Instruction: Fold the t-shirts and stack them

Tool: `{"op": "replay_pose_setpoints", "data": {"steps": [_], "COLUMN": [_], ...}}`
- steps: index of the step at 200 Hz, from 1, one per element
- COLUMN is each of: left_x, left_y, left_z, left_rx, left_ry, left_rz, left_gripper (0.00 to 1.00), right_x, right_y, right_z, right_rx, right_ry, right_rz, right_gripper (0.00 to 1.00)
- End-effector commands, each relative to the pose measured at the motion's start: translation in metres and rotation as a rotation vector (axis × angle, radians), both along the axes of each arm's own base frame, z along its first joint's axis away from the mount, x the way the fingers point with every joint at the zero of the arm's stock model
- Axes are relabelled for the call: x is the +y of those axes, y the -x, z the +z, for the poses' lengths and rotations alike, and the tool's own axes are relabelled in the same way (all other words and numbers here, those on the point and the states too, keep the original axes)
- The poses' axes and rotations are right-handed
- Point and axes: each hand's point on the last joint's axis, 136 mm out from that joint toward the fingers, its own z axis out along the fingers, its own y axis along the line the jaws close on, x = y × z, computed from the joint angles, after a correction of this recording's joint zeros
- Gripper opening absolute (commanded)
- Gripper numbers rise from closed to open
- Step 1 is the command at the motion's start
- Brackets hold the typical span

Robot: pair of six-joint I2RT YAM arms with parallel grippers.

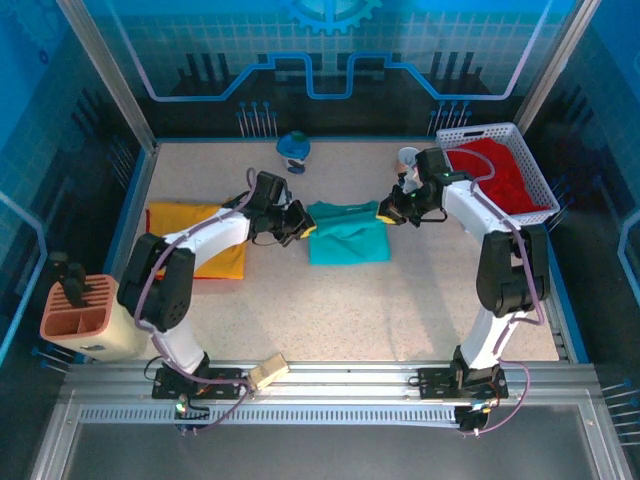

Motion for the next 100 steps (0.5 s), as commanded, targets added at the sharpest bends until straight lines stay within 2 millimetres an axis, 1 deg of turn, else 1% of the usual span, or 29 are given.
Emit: {"op": "replay_pose_setpoints", "data": {"steps": [1,12,26,44,50,57,66,74,83,87,100], "left_x": [-0.004,-0.005,-0.005,-0.005,-0.004,-0.002,0.0,0.0,-0.001,-0.002,-0.003], "left_y": [-0.025,-0.033,-0.044,-0.06,-0.065,-0.073,-0.084,-0.094,-0.105,-0.107,-0.113], "left_z": [0.008,0.006,0.001,-0.004,-0.007,-0.007,-0.007,-0.005,0.0,0.003,0.015], "left_rx": [-0.06,-0.068,-0.07,-0.073,-0.068,-0.074,-0.089,-0.108,-0.128,-0.135,-0.165], "left_ry": [0.05,0.062,0.07,0.076,0.076,0.079,0.082,0.094,0.116,0.128,0.153], "left_rz": [-0.043,-0.045,-0.044,-0.048,-0.05,-0.05,-0.053,-0.066,-0.089,-0.103,-0.145], "left_gripper": [0.02,0.07,0.11,0.2,0.28,0.38,0.46,0.48,0.5,0.51,0.52], "right_x": [-0.002,-0.002,-0.003,-0.005,-0.006,-0.008,-0.01,-0.015,-0.02,-0.02,-0.022], "right_y": [-0.019,-0.024,-0.031,-0.043,-0.048,-0.054,-0.063,-0.071,-0.079,-0.081,-0.084], "right_z": [0.003,-0.001,-0.006,-0.013,-0.015,-0.018,-0.017,-0.017,-0.013,-0.011,0.001], "right_rx": [-0.033,-0.031,-0.028,-0.023,-0.023,-0.019,-0.029,-0.033,-0.045,-0.053,-0.08], "right_ry": [-0.028,-0.036,-0.044,-0.049,-0.049,-0.056,-0.066,-0.063,-0.061,-0.059,-0.056], "right_rz": [0.002,-0.006,-0.021,-0.044,-0.054,-0.065,-0.081,-0.106,-0.129,-0.133,-0.14], "right_gripper": [0.0,0.0,0.0,0.01,0.07,0.18,0.28,0.36,0.51,0.55,0.63]}}
